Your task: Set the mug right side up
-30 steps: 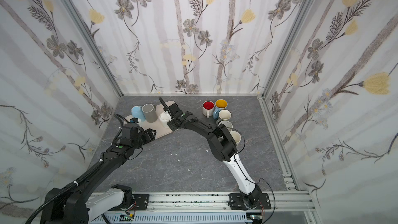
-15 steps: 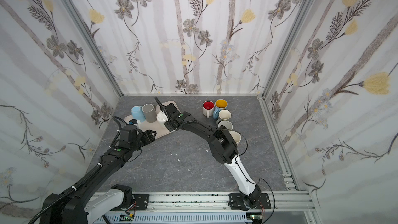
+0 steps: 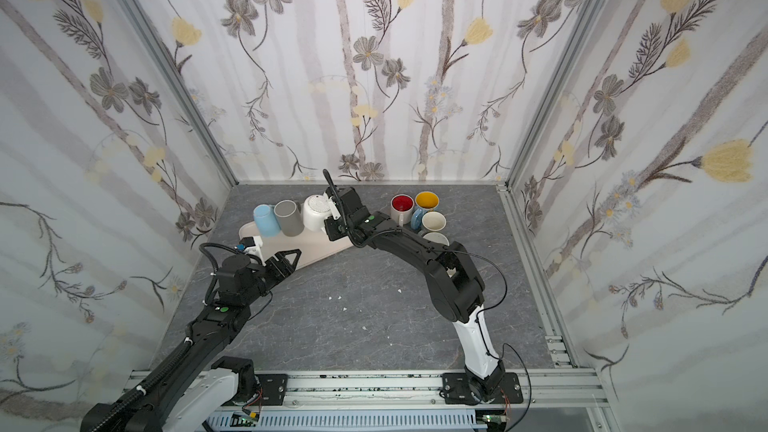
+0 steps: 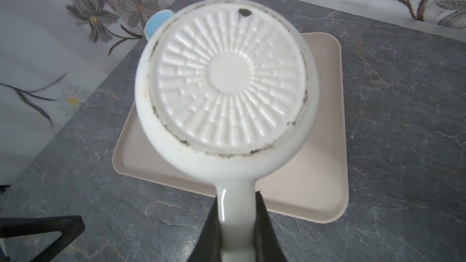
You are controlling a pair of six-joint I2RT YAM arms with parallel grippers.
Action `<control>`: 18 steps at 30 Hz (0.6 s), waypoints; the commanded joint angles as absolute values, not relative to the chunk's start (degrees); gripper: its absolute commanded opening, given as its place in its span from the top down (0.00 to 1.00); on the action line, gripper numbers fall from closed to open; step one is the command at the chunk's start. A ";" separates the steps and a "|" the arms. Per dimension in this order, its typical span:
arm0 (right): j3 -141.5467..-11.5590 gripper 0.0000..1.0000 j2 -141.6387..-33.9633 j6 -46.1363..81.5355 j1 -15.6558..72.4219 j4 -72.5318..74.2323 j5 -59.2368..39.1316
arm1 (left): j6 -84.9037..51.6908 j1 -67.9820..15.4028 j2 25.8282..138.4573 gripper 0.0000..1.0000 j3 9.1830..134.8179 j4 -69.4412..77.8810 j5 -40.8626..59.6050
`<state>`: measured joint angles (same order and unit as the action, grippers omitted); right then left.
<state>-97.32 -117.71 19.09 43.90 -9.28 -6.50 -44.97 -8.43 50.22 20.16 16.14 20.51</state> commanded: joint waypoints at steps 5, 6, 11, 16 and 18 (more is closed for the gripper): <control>-89.97 1.00 -111.68 30.90 40.98 9.21 -16.20 | -55.54 -8.09 53.96 0.28 19.84 42.48 30.01; -89.60 1.00 -111.29 31.28 40.72 9.22 -16.90 | -56.49 -8.09 55.36 0.28 20.39 44.62 30.81; -87.27 1.00 -108.52 35.83 38.71 11.05 -20.75 | -61.87 -9.26 61.96 0.28 22.28 53.68 30.82; -85.15 1.00 -107.72 43.16 36.18 17.61 -28.02 | -63.74 -12.95 69.97 0.30 26.20 59.38 30.82; -82.58 1.00 -106.72 46.53 36.03 22.80 -29.05 | -65.76 -14.25 72.47 0.32 26.27 64.68 29.19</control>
<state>-84.18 -108.44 40.56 35.97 9.67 -23.70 -62.22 -13.28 70.32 25.56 54.43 30.06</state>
